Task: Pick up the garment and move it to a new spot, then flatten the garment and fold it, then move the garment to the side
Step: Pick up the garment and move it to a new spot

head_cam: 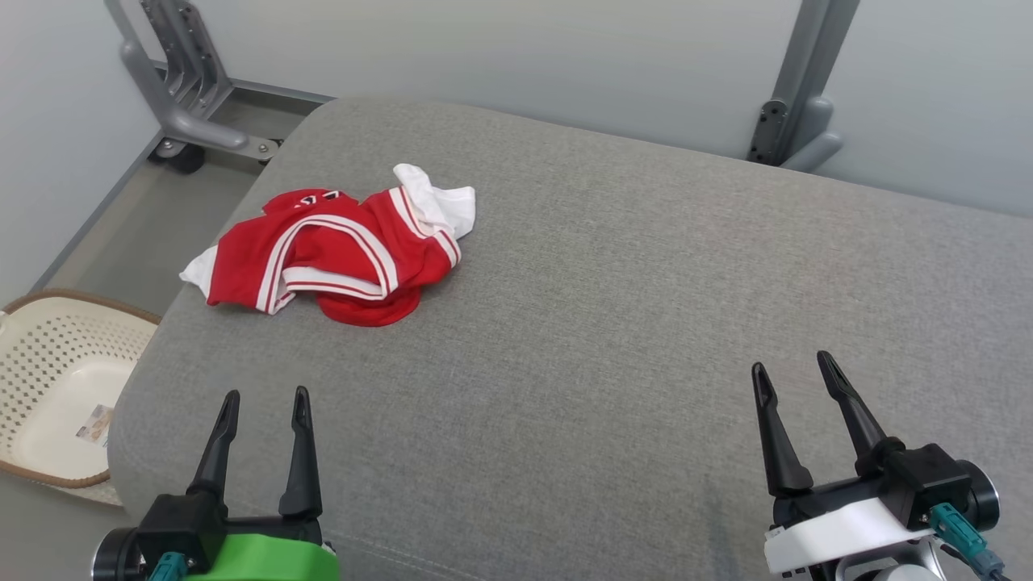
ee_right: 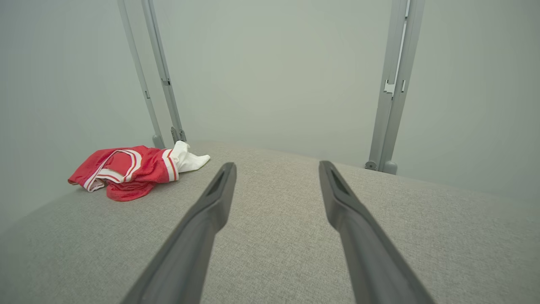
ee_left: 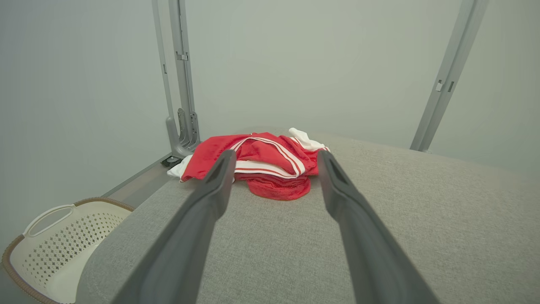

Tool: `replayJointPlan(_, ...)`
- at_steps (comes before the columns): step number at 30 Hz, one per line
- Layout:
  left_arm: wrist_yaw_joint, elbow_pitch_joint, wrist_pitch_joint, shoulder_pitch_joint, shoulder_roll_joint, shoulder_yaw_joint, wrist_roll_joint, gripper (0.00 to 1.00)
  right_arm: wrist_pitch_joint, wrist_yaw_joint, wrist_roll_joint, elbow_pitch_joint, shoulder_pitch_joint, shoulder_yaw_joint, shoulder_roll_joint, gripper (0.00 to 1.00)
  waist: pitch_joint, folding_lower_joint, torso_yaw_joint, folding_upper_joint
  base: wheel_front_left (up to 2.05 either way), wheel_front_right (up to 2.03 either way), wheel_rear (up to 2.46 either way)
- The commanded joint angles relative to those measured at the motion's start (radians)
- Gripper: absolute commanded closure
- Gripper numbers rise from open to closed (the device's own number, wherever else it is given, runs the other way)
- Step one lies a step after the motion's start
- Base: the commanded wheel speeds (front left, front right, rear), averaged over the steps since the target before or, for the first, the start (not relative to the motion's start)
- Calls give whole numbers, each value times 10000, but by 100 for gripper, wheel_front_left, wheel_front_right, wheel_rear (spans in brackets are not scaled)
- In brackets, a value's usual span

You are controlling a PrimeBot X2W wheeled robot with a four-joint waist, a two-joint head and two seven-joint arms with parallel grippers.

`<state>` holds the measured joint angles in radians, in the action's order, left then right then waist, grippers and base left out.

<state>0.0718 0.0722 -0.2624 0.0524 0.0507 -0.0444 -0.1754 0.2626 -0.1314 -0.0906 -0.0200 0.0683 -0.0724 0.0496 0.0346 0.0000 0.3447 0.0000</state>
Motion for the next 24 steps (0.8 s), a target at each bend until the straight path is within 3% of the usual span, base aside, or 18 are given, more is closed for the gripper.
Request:
replayJointPlan(1,-42,-23,-28,151,3,23,-47,0,31,13,-43,-5,60,-33,17,0,2,0,412,0,0,0,0)
replayJointPlan(15,-96,30,-28,-63,1,226,-266,0,31,14,-69,-13,-15,-26,20,0,249,0,895,0,0,0,0)
replayJointPlan(24,93,851,-26,-1743,2,572,-834,0,31,13,460,4,-694,-43,25,0,1546,0,565,0,0,0,0)
